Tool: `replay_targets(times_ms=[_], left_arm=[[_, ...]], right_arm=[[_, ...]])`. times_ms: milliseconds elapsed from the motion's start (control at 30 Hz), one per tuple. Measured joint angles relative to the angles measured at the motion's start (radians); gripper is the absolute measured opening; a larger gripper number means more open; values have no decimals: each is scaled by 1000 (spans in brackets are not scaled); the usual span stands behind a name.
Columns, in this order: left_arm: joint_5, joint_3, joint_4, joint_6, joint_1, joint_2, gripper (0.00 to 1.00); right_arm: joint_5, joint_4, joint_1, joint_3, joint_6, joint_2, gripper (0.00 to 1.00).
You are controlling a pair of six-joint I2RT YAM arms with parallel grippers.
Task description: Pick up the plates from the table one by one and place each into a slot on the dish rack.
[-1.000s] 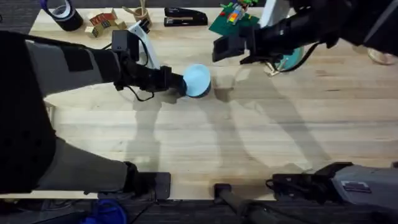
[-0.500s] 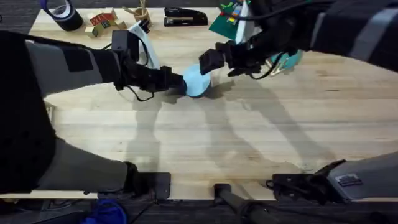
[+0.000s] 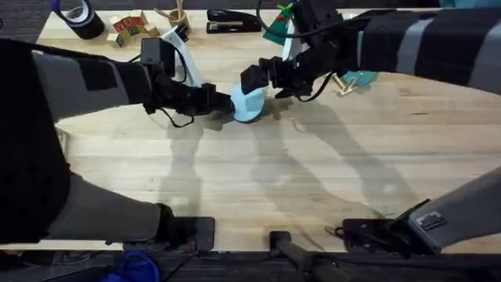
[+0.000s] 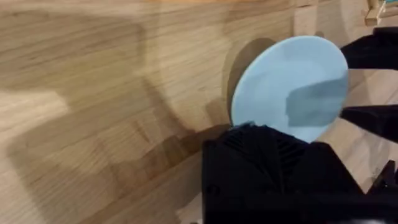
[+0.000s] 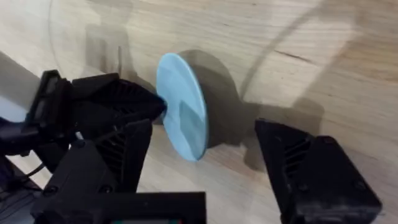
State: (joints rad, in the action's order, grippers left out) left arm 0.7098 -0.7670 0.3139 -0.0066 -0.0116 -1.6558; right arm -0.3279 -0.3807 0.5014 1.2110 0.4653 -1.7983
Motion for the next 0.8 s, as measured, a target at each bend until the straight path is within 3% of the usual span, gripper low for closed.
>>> replay_targets(times_ms=[333, 533, 800], left_arm=[[0, 0, 0, 0, 0, 0, 42], [0, 0, 0, 0, 0, 0, 42], [0, 0, 0, 0, 0, 0, 42]], right_arm=[[3, 40, 38, 0, 15, -58, 888], [10, 64, 39, 0, 37, -65, 777], [14, 67, 39, 0, 42, -64, 389]])
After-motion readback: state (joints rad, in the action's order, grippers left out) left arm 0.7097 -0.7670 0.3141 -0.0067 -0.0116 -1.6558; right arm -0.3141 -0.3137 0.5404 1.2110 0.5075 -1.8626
